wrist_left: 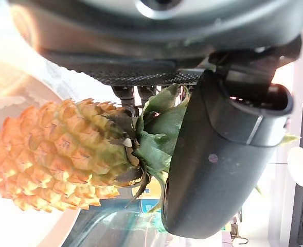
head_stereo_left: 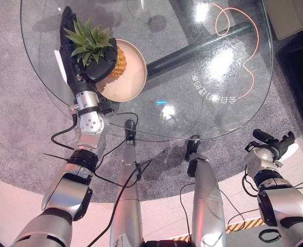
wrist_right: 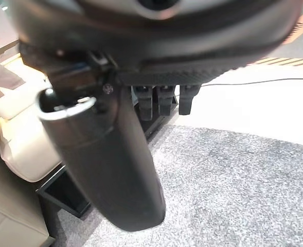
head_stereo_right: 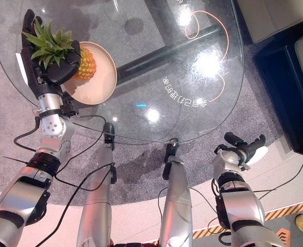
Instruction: Pick up the fruit to the plate
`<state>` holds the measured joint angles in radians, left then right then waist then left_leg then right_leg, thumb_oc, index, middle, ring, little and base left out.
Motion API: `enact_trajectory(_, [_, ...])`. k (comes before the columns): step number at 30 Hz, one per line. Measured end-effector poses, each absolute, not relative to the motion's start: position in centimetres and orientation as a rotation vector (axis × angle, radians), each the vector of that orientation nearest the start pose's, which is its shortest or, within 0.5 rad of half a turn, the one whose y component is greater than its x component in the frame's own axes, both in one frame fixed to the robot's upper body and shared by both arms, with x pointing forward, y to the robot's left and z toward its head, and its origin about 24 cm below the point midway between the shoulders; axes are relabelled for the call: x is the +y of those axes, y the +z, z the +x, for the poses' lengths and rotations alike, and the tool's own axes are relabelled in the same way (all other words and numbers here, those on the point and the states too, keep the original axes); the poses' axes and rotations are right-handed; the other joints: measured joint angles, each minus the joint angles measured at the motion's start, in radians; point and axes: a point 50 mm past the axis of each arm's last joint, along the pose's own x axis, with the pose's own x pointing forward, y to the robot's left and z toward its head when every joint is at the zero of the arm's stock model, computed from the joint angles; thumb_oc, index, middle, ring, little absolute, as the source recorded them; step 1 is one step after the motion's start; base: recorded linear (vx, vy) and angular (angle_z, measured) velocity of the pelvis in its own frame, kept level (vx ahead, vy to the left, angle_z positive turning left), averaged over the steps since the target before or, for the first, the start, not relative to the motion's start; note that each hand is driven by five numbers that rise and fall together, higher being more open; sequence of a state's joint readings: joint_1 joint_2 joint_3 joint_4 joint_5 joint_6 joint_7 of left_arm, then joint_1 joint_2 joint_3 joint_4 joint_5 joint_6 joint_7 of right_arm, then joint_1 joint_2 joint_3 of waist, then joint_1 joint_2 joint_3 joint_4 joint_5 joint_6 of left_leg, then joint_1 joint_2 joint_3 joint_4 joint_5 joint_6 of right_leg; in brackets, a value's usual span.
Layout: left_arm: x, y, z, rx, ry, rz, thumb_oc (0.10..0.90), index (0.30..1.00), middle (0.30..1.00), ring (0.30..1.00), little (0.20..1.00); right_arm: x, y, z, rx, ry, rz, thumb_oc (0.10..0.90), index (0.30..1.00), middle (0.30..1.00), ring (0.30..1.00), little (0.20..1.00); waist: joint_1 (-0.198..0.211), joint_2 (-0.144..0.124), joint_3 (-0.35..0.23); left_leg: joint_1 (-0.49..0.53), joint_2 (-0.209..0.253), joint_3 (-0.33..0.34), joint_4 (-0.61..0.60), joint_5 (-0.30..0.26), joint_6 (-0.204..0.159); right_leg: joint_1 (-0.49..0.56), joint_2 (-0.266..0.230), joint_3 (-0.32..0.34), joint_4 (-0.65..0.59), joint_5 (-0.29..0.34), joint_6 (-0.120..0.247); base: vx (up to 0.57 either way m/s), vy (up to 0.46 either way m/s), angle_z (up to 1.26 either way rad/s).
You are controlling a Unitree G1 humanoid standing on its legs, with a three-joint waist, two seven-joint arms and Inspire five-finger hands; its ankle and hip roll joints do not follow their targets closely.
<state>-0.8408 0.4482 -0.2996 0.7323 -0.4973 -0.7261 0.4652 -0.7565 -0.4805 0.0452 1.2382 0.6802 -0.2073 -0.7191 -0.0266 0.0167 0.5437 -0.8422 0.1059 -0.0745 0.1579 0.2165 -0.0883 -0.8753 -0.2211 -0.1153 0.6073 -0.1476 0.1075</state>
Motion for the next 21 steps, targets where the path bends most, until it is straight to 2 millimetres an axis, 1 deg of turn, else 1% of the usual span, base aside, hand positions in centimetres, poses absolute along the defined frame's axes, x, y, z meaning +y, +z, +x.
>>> enact_trajectory(3, [20.0, 20.2, 36.2, -0.759, 0.288, -0.117, 0.800, 0.900, 0.900, 0.900, 0.900, -31.7, 5.0, 32.7, 0.238, -1.079, 0.147, 0.800, 0.900, 0.900, 0.900, 0.900, 0.003, 0.000, 0.000, 0.000, 0.000, 0.000, -0.001, 0.000, 0.000, 0.000, 0.000, 0.000, 0.000, 0.000, 0.000, 0.00, 0.000, 0.00])
enact_trajectory(6, [19.9, 19.9, 36.1, -0.756, 0.283, -0.119, 0.800, 0.900, 0.900, 0.900, 0.900, -31.6, 4.3, 32.6, 0.254, -1.009, 0.200, 0.800, 0.900, 0.900, 0.900, 0.900, 0.011, 0.000, 0.000, 0.002, 0.000, -0.001, 0.000, 0.000, 0.000, 0.002, 0.000, -0.001, 0.000, 0.000, 0.000, 0.00, -0.010, 0.00])
enact_trajectory(8, [19.9, 19.7, 35.8, -0.755, 0.280, -0.126, 0.800, 0.900, 0.900, 0.900, 0.900, -31.3, 3.2, 32.5, 0.301, -0.901, 0.307, 0.800, 0.900, 0.900, 0.900, 0.900, 0.019, 0.000, 0.000, 0.004, 0.000, -0.003, 0.000, 0.000, 0.000, 0.005, 0.000, -0.003, 0.000, -0.001, -0.001, 0.00, -0.033, 0.01])
enact_trajectory(9, [20.0, 19.6, 35.8, -0.753, 0.279, -0.127, 0.800, 0.900, 0.900, 0.900, 0.900, -31.2, 3.0, 32.5, 0.315, -0.877, 0.327, 0.800, 0.900, 0.900, 0.900, 0.900, 0.020, 0.000, 0.000, 0.004, 0.000, -0.003, 0.000, 0.000, 0.000, 0.005, 0.000, -0.004, 0.000, -0.001, -0.001, 0.00, -0.033, 0.02])
enact_trajectory(13, [20.3, 19.2, 35.6, -0.746, 0.290, -0.140, 0.800, 0.900, 0.900, 0.900, 0.900, -29.5, 0.4, 32.1, 0.471, -0.680, 0.442, 0.800, 0.900, 0.900, 0.900, 0.900, 0.025, 0.000, 0.000, 0.004, 0.000, -0.019, 0.000, 0.001, 0.002, 0.015, 0.000, -0.019, 0.000, -0.002, -0.004, 0.00, -0.037, 0.06])
enact_trajectory(15, [20.4, 19.0, 35.4, -0.749, 0.293, -0.148, 0.800, 0.900, 0.900, 0.900, 0.900, -28.9, -0.3, 31.9, 0.518, -0.625, 0.472, 0.800, 0.900, 0.900, 0.900, 0.900, 0.029, 0.000, 0.000, 0.004, 0.000, -0.019, -0.001, 0.001, 0.002, 0.016, -0.001, -0.020, 0.001, -0.003, -0.004, 0.00, -0.015, 0.02])
enact_trajectory(19, [20.3, 18.5, 35.1, -0.742, 0.287, -0.151, 0.800, 0.900, 0.900, 0.900, 0.900, -28.4, -1.3, 31.4, 0.579, -0.541, 0.503, 0.800, 0.900, 0.900, 0.900, 0.900, 0.033, 0.000, 0.000, 0.005, 0.000, -0.021, -0.001, 0.001, 0.002, 0.020, -0.001, -0.023, 0.000, -0.003, -0.004, 0.00, -0.008, 0.00])
enact_trajectory(21, [20.2, 18.6, 34.9, -0.750, 0.280, -0.156, 0.800, 0.900, 0.900, 0.900, 0.900, -28.2, -1.6, 31.2, 0.597, -0.518, 0.512, 0.800, 0.900, 0.900, 0.900, 0.900, 0.033, 0.000, 0.000, 0.006, 0.000, -0.022, -0.001, 0.001, 0.002, 0.021, -0.001, -0.024, 0.000, -0.003, -0.004, 0.01, -0.034, 0.01])
